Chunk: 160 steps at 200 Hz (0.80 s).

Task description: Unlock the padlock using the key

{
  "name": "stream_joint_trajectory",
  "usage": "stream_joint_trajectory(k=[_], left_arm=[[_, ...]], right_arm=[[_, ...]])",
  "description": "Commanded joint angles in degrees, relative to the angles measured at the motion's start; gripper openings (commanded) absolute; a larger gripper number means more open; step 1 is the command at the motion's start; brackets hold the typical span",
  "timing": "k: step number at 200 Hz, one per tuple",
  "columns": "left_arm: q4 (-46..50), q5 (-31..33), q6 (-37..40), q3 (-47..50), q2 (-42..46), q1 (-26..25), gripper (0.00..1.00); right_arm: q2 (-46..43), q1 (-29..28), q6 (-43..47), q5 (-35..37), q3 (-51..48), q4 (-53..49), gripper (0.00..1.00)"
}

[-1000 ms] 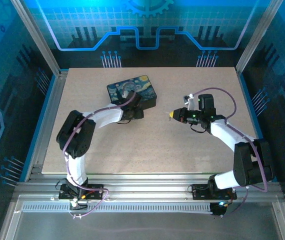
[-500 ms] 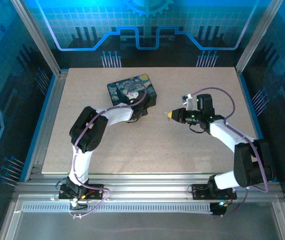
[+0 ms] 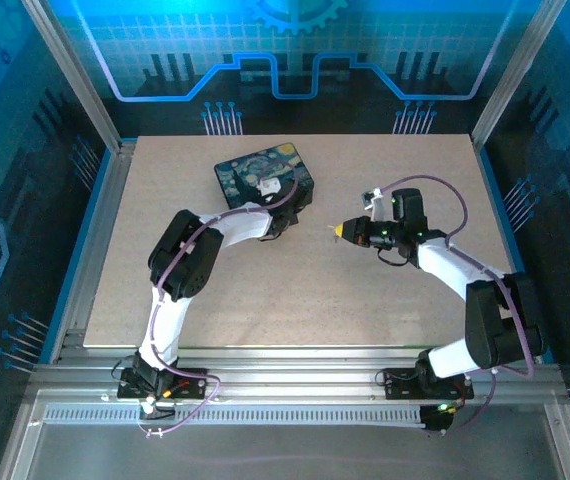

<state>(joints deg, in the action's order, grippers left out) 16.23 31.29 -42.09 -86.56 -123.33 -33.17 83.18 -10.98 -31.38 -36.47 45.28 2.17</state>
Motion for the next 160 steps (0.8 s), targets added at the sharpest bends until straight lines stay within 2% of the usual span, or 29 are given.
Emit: stream_joint_trajectory(k=[1, 43, 56, 88, 112, 130, 160], left_arm=[[0.11, 2.46, 0.27, -2.12, -1.10, 0.01, 0.30], [0.21, 1.76, 1.57, -1.72, -0.81, 0.15, 0.22], [0.01, 1.43, 1.74, -1.21, -0.60, 0.29, 0.15], [1.33, -1.61, 2.33, -0.38, 1.22, 0.27, 0.09], [5.20, -7.90, 3.58, -0.71, 4.39, 0.50, 0.05], [8.27, -16.03, 3.00, -0.65, 6.71, 1.67, 0.00], [10.61, -28.36, -0.02, 1.88, 11.71, 4.48, 0.00]], right_arm=[[0.41, -1.10, 1.38, -1.57, -0.79, 0.89, 0.00], [-0.03, -1.15, 2.72, -1.47, -0.72, -0.67, 0.00], [-0.11, -1.19, 2.81, -1.54, -0.68, -0.75, 0.00], [-0.30, -1.23, 3.22, -1.84, -0.24, -1.78, 0.00], [-0.64, -1.67, 4.32, -1.43, 0.10, -3.47, 0.00], [-0.78, -2.18, 4.61, -1.63, -0.56, -3.45, 0.00], [-1.88, -2.89, 3.78, -1.40, -2.58, -2.57, 0.00]])
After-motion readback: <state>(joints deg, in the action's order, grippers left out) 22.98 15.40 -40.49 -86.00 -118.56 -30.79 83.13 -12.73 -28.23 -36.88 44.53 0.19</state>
